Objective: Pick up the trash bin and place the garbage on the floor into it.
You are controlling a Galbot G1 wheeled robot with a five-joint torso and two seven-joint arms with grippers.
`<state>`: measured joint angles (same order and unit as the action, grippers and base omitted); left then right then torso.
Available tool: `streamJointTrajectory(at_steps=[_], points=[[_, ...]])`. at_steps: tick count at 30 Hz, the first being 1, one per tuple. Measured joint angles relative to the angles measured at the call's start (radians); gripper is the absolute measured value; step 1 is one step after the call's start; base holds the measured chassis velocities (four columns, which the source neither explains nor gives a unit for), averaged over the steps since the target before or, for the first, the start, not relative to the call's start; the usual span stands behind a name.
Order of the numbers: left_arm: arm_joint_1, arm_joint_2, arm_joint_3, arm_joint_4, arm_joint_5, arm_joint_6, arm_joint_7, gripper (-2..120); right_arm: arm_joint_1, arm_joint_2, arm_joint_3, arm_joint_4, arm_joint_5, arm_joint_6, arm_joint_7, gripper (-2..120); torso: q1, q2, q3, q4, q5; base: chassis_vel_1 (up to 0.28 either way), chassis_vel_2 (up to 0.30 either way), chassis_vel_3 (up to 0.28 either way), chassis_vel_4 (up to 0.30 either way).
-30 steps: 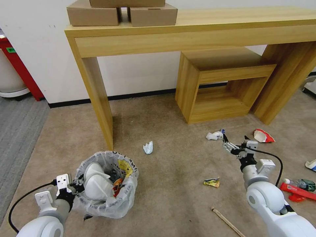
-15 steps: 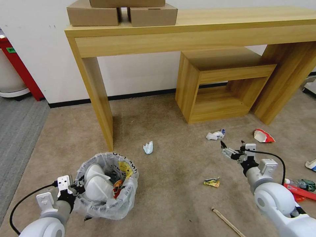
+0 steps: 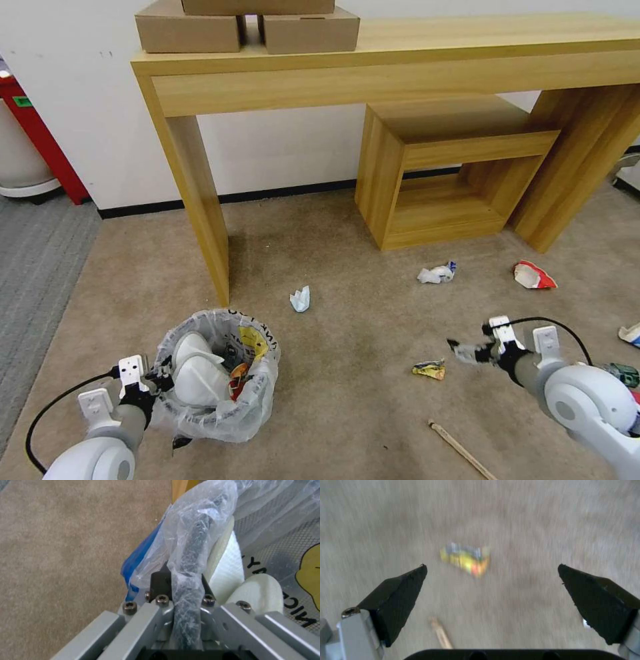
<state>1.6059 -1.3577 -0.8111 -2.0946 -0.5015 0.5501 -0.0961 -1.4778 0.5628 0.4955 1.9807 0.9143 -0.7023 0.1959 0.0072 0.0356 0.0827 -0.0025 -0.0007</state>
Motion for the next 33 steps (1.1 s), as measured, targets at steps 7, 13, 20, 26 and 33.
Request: streamJointTrajectory(at_steps=[7,13,20,26,33], points=[[-0.011,0.013,-0.003,0.017,-0.006,-0.010,0.001,1,-0.030,-0.051,-0.033,-0.056,-0.091,-0.045,-0.080,100,0.000,0.000,0.000,0.0001,0.0003,0.000,0.000,0.000,0.000],[-0.023,0.015,-0.002,0.035,-0.007,-0.015,0.001,1,-0.073,-0.068,-0.063,-0.112,-0.183,-0.043,-0.152,100,0.000,0.000,0.000,0.0001,0.0001,0.000,0.000,0.000,0.000],[-0.036,0.012,0.001,0.053,-0.004,-0.018,0.001,1,-0.105,-0.074,-0.147,-0.169,-0.244,-0.038,-0.142,100,0.000,0.000,0.000,0.0002,0.0000,0.000,0.000,0.000,0.000],[-0.037,0.007,0.002,0.056,-0.001,-0.020,0.000,1,-0.079,-0.047,-0.225,-0.241,-0.308,-0.036,-0.158,100,0.000,0.000,0.000,-0.0002,0.0001,0.000,0.000,0.000,0.000],[-0.038,0.002,0.002,0.057,0.003,-0.020,-0.004,1,-0.023,0.017,-0.303,-0.320,-0.342,-0.035,-0.171,100,0.000,0.000,0.000,0.0001,0.0000,0.000,0.000,0.000,0.000]])
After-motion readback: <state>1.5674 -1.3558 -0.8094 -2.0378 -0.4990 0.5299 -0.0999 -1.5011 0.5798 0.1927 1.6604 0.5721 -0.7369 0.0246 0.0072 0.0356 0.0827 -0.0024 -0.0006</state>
